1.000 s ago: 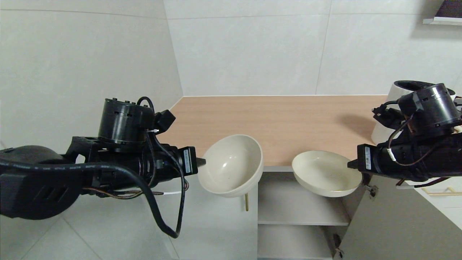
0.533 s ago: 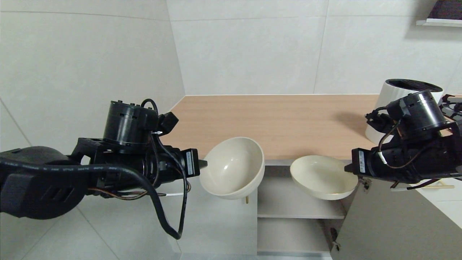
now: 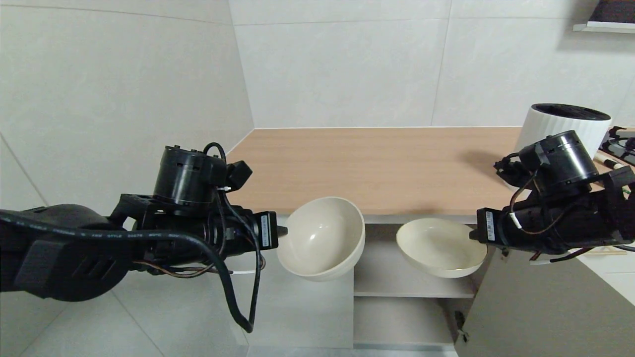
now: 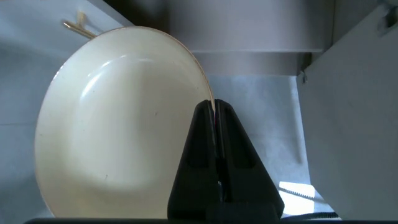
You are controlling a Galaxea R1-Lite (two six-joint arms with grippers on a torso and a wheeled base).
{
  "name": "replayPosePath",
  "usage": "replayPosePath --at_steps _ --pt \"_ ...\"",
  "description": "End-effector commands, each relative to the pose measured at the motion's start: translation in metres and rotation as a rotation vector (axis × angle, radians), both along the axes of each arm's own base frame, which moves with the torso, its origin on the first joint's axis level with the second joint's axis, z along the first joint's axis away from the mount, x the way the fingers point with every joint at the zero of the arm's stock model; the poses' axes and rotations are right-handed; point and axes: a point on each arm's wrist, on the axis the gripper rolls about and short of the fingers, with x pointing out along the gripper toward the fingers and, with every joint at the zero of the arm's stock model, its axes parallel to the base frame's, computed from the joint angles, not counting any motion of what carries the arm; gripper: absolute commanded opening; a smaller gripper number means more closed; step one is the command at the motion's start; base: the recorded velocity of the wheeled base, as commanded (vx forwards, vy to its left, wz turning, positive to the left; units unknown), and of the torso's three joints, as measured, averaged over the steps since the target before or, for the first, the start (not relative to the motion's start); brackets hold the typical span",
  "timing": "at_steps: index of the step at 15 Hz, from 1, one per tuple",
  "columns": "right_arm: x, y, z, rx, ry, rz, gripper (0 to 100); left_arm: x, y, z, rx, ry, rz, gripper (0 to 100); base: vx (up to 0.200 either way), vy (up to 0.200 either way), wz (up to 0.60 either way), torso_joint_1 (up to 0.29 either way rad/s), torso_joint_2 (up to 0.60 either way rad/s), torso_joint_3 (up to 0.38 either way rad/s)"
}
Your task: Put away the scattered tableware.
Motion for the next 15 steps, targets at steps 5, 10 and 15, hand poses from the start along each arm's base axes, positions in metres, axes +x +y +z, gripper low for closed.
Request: replayPosePath --at_steps 5,10,15 --pt "0.0018 0.0010 -0.0032 -0.007 0.010 -0.001 0 0.0029 -0.0034 -0.0074 0.011 0.022 -0.005 0 0.000 0.000 0.00 -0.179 0.45 0.275" --pt "0.0034 0.0016 -0.0058 -0.011 0.018 -0.001 0 0.0027 -0.0038 -0.0074 0.012 0.021 -0.005 0 0.000 0.000 0.00 -0.166 0.47 0.305" --pt "0.0051 0.0023 -0.0093 -0.015 0.029 -0.001 0 0.0027 -0.0039 -0.0074 0.011 0.022 -0.007 0 0.000 0.000 0.00 -0.128 0.45 0.328"
